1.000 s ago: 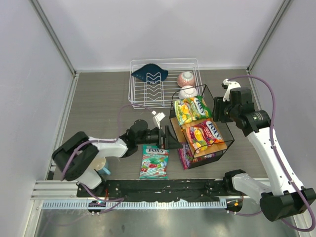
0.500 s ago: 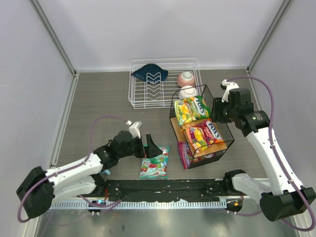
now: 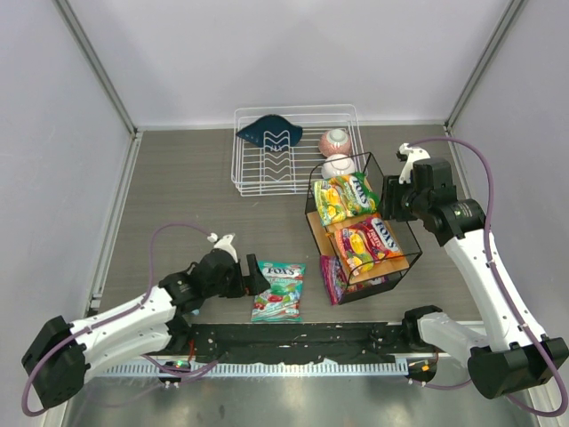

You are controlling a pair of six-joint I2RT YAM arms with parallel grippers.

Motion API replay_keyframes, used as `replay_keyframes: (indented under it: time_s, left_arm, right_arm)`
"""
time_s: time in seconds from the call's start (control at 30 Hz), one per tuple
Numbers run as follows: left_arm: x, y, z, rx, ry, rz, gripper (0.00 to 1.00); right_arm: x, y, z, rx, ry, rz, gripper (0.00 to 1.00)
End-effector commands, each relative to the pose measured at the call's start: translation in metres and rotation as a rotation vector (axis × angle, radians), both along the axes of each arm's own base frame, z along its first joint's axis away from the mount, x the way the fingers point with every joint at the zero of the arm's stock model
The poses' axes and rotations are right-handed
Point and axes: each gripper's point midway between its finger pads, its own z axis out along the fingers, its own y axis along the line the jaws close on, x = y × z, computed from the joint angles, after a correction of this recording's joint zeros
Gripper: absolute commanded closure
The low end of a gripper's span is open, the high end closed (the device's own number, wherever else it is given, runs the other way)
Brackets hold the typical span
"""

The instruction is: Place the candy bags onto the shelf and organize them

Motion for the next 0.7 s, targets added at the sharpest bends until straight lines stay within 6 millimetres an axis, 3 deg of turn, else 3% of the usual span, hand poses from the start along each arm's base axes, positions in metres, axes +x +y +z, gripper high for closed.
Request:
replay_keyframes:
  time_s: [0.0,0.17,0.37,0.47,0.5,0.57,0.6,0.67]
  left_arm:
    - [0.000,0.005,-0.014,0.029,0.023,0.023,0.04]
    - [0.003,0.001,-0.021,0.040,0.025,0.012,0.11]
    - [0.002,-0.010,-0.028,0.004,0.039,-0.019,0.32]
    - [0.000,-0.011,-0.036,0.011,0.054,-0.028,0.48]
    - [0.001,-0.013,-0.037,0.005,0.052,-0.030,0.59]
    - [0.001,-0.016,-0.037,-0.003,0.051,-0.040,0.70]
    - [0.001,-0.016,-0.038,-0.003,0.053,-0.045,0.81]
    - [0.001,-0.016,-0.040,0.005,0.055,-0.049,0.95]
  right_arm:
    - [0.007,0.002,0.008,0.014,-0.041,0.001,0.47]
    - [0.007,0.002,0.008,0.016,-0.039,-0.002,0.47]
    - [0.007,0.002,0.007,0.016,-0.037,-0.005,0.47]
    - [0.007,0.001,0.008,0.012,-0.039,-0.003,0.47]
    - [0.007,0.001,0.008,0.012,-0.041,-0.003,0.47]
    - [0.007,0.001,0.007,0.012,-0.036,-0.004,0.47]
    - [0.007,0.001,0.006,0.014,-0.036,-0.006,0.47]
    - [0.007,0.001,0.005,0.013,-0.033,-0.005,0.47]
